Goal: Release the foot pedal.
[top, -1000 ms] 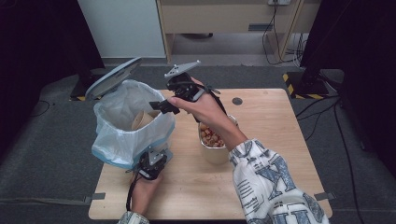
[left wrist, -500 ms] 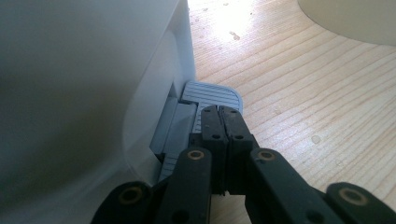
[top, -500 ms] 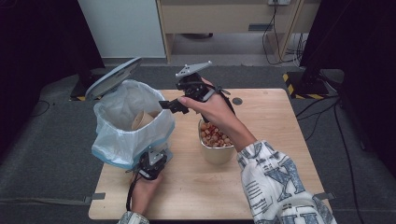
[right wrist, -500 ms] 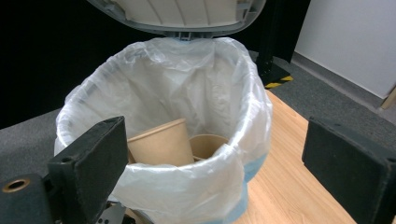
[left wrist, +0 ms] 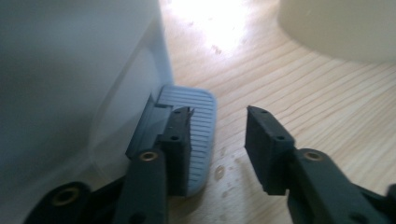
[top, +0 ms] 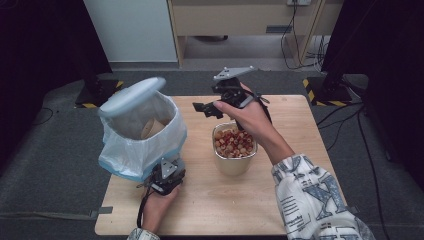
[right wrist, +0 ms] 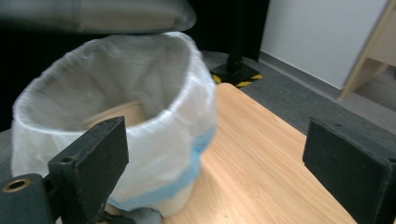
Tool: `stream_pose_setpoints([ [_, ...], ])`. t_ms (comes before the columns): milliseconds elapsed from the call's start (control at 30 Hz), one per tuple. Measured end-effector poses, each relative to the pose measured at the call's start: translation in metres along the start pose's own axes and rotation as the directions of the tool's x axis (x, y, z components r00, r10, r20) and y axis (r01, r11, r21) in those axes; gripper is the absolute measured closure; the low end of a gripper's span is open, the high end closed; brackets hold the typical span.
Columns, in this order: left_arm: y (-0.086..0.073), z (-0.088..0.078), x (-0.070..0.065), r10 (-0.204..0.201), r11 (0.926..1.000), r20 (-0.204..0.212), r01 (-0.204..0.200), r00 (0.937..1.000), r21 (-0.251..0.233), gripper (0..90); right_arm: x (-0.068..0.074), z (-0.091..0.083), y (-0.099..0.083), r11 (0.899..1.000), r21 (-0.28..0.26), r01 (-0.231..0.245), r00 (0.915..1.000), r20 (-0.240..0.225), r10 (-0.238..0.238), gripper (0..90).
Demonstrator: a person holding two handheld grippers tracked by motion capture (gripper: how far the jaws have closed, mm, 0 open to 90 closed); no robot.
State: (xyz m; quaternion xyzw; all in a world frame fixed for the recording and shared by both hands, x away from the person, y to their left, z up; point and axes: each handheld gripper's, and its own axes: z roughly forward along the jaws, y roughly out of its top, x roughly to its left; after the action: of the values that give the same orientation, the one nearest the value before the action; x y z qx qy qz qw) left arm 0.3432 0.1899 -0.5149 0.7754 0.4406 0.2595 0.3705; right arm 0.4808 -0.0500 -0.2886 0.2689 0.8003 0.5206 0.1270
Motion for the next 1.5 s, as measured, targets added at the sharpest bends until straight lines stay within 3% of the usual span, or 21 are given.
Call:
stream_pose_setpoints([
  [167,0.002,-0.007,-0.004,0.006,0.9996,0.015,-0.005,0.9999,-0.028,51.3,-0.017,-0.019,-0.018,1.000,0.001,-0.019,0.9975,0.068,0.019,6.7],
  [333,0.003,-0.009,-0.007,0.005,0.9994,0.031,-0.004,0.9995,-0.034,46.4,-0.032,-0.040,-0.041,0.999,-0.020,-0.043,0.9862,0.159,0.046,5.8],
  [467,0.004,-0.008,-0.008,0.009,0.9996,0.044,-0.008,0.9990,-0.026,43.8,-0.041,-0.054,-0.057,0.996,-0.051,-0.073,0.9657,0.246,0.083,5.8],
  [733,0.004,-0.009,-0.009,0.010,0.9996,0.055,-0.008,0.9985,-0.027,40.1,-0.053,-0.075,-0.087,0.990,-0.076,-0.121,0.9135,0.382,0.141,6.1],
  [833,0.004,-0.009,-0.010,0.009,0.9996,0.059,-0.007,0.9982,-0.027,39.5,-0.056,-0.084,-0.100,0.988,-0.079,-0.130,0.8986,0.412,0.151,5.8],
  [1000,0.004,-0.008,-0.010,0.007,0.9996,0.060,-0.006,0.9982,-0.026,36.9,-0.059,-0.097,-0.122,0.984,-0.092,-0.150,0.8818,0.438,0.175,5.6],
  [1300,0.004,-0.008,-0.010,0.010,0.9995,0.065,-0.008,0.9978,-0.030,34.2,-0.057,-0.116,-0.175,0.978,-0.092,-0.189,0.8348,0.509,0.210,5.4],
  [1500,0.004,-0.007,-0.011,0.017,0.9996,0.066,-0.016,0.9976,-0.024,33.6,-0.056,-0.110,-0.228,0.966,-0.048,-0.256,0.8207,0.517,0.243,5.2],
])
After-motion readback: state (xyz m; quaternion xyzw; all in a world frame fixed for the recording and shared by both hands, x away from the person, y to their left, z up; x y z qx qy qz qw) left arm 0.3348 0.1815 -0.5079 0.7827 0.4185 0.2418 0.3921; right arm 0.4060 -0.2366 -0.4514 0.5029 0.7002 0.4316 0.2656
